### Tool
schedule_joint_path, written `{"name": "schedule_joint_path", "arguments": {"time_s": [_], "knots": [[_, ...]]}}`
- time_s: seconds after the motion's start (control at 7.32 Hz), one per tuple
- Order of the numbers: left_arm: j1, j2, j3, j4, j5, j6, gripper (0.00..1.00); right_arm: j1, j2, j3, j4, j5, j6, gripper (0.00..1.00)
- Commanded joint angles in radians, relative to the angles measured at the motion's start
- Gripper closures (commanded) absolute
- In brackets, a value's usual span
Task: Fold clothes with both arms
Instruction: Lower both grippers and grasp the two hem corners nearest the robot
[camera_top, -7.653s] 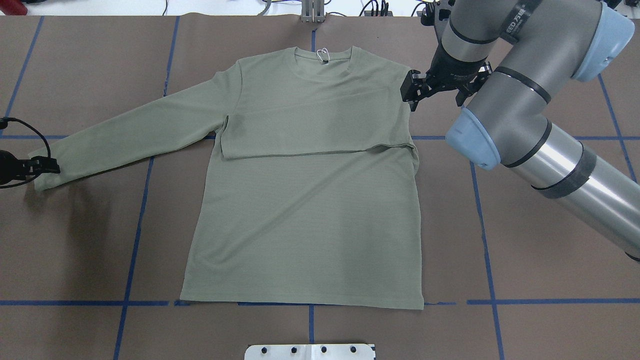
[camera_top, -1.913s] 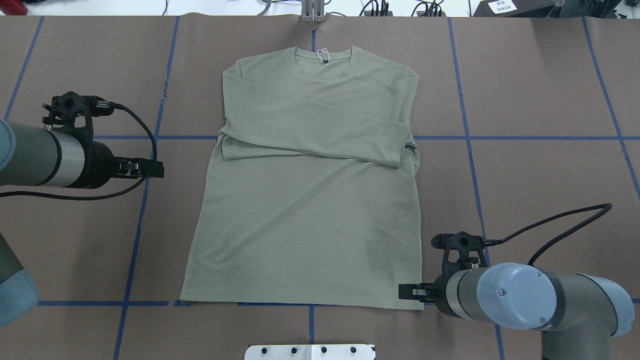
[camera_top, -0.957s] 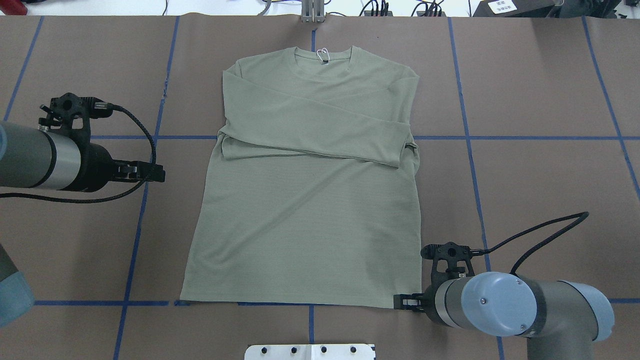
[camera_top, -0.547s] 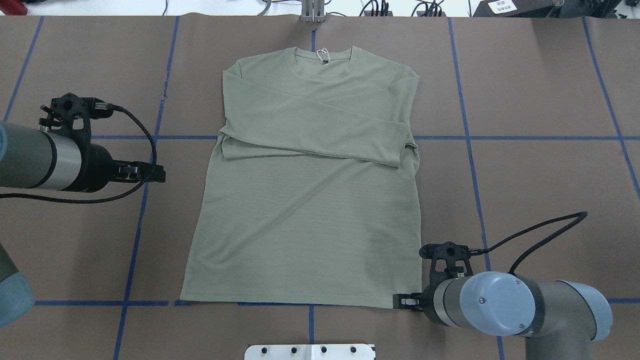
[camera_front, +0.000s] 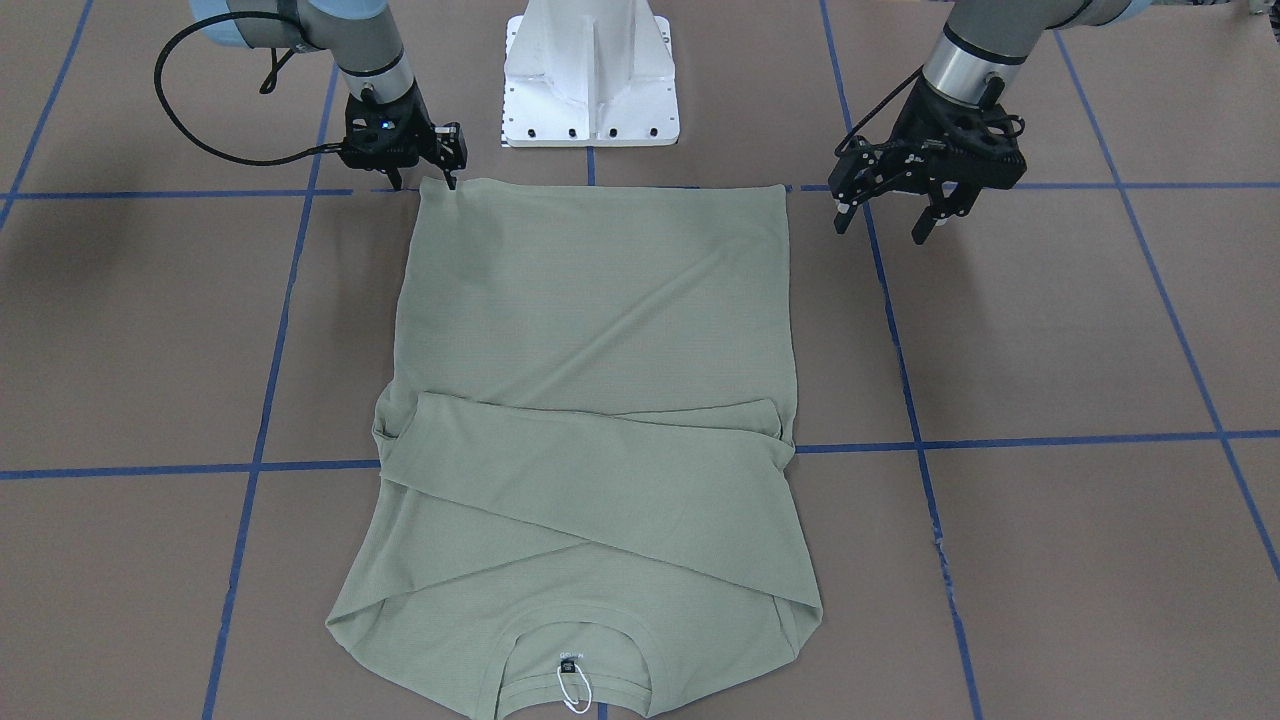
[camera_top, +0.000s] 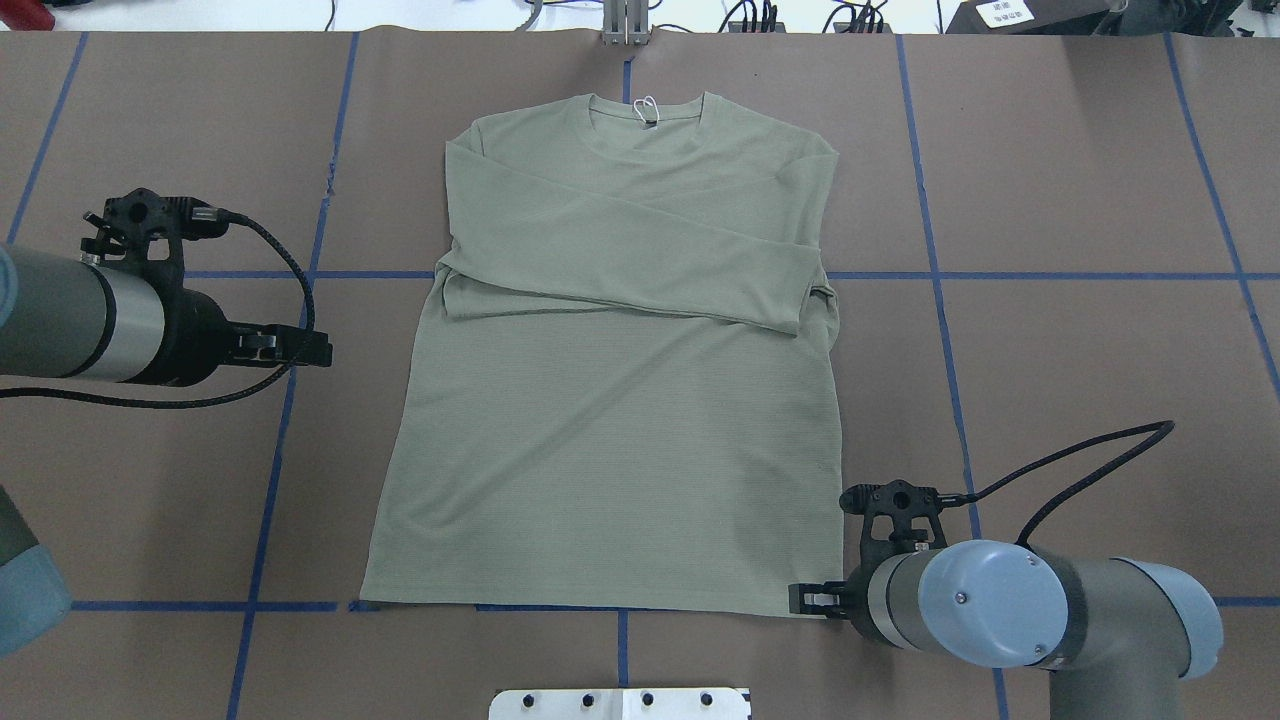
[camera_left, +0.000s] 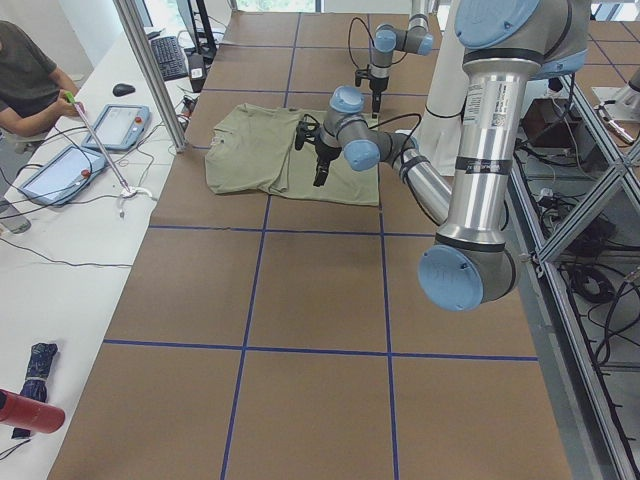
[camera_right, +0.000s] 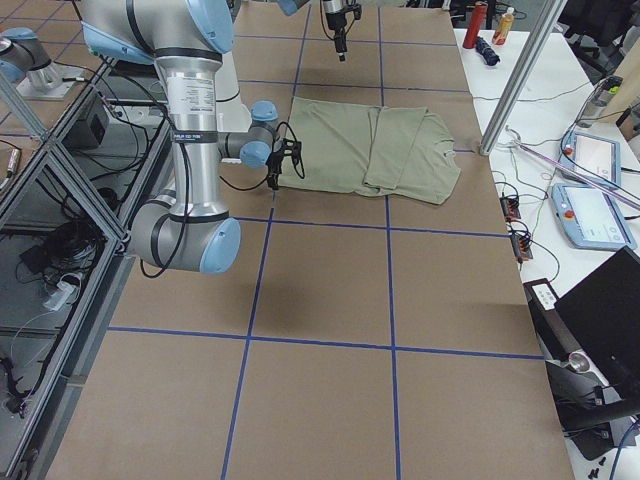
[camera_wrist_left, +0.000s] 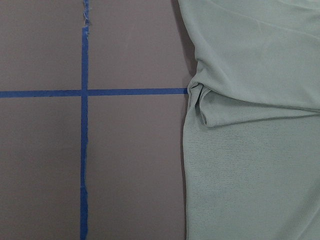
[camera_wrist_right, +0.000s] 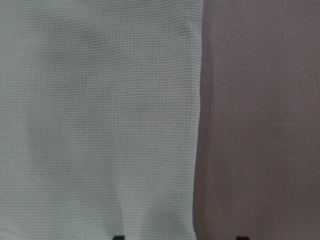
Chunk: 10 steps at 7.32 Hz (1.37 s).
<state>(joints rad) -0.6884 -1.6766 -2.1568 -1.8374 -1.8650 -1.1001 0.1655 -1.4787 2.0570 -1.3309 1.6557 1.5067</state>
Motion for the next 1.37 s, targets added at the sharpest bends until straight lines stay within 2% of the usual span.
{"name": "schedule_joint_path", "arguments": {"time_s": [0.0, 0.14, 0.27, 0.41, 0.55, 0.68, 1.09, 1.23], "knots": [[0.0, -0.002, -0.002, 0.001, 0.0, 0.0, 0.0, 0.0, 0.0, -0.001, -0.001, 0.002, 0.0, 0.57], [0.0, -0.003, 0.0, 0.001, 0.001, 0.0, 0.0, -0.001, 0.0, -0.008, -0.001, 0.006, 0.0, 0.61], [0.0, -0.003, 0.002, 0.001, 0.001, 0.0, 0.0, -0.001, 0.0, -0.017, -0.001, 0.006, 0.0, 0.61], [0.001, -0.005, 0.002, 0.001, 0.001, 0.0, 0.0, -0.001, 0.0, -0.014, 0.001, 0.007, 0.0, 0.69], [0.001, -0.006, 0.002, 0.001, 0.001, 0.0, 0.0, 0.0, 0.0, -0.012, 0.001, 0.009, 0.0, 0.87], [0.001, -0.008, 0.002, 0.003, 0.001, 0.0, 0.0, 0.003, 0.0, -0.005, 0.001, 0.01, 0.0, 0.98], [0.01, -0.011, 0.012, 0.003, 0.001, -0.006, 0.0, 0.008, 0.001, 0.047, 0.001, 0.007, 0.012, 1.0], [0.057, -0.011, 0.038, -0.009, 0.006, -0.127, 0.0, 0.014, 0.001, 0.077, 0.001, 0.009, 0.012, 1.0]]}}
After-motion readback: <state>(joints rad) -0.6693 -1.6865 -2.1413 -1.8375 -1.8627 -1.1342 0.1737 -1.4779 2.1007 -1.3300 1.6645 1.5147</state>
